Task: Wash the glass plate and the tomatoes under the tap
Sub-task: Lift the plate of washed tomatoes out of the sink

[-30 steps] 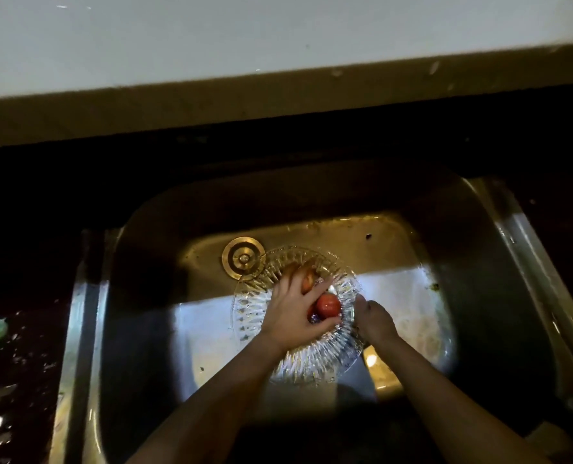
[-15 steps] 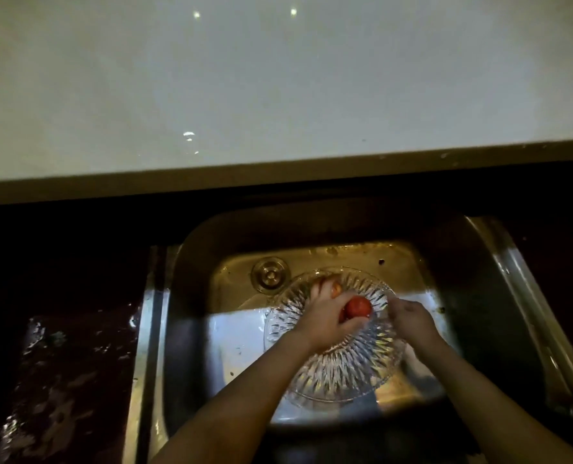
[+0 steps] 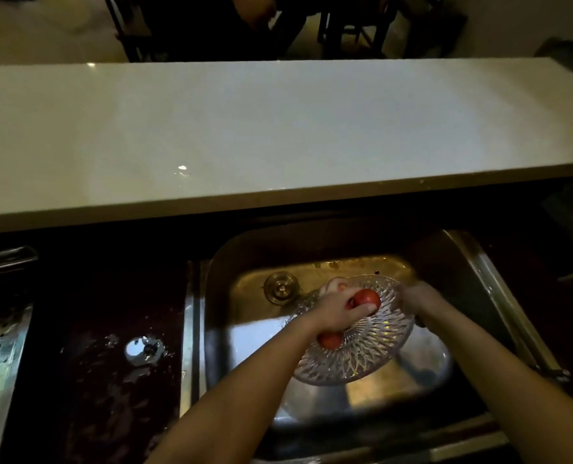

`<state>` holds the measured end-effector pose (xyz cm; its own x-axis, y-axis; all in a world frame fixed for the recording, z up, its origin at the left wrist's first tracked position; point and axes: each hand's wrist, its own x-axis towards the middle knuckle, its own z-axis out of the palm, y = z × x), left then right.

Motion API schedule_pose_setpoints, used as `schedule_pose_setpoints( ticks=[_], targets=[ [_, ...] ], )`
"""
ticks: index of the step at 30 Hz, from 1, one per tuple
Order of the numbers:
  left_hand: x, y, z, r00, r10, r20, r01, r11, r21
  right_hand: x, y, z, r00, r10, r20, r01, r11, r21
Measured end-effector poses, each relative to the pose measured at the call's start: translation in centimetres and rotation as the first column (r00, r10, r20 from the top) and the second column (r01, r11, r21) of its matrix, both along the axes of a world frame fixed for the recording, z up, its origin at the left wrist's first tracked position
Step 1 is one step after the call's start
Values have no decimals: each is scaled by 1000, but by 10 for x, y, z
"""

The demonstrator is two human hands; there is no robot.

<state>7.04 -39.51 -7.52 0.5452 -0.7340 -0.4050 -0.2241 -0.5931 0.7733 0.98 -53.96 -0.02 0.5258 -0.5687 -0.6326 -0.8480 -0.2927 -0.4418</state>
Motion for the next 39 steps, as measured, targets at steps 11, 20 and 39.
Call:
schedule_pose_setpoints(
  ticks=[11, 20, 39],
  targets=[
    [-15, 29, 13, 999, -2, -47, 1, 1000, -23, -12, 21, 9, 998, 62, -30, -61, 998, 11],
    [-24, 66, 39, 995, 102, 3, -102, 995, 12, -12, 51, 24, 987, 145, 75, -144, 989, -23],
    [-15, 329, 165, 753, 326, 572, -422, 906, 40, 33, 296, 87, 829, 236, 508, -324, 942, 91]
  ],
)
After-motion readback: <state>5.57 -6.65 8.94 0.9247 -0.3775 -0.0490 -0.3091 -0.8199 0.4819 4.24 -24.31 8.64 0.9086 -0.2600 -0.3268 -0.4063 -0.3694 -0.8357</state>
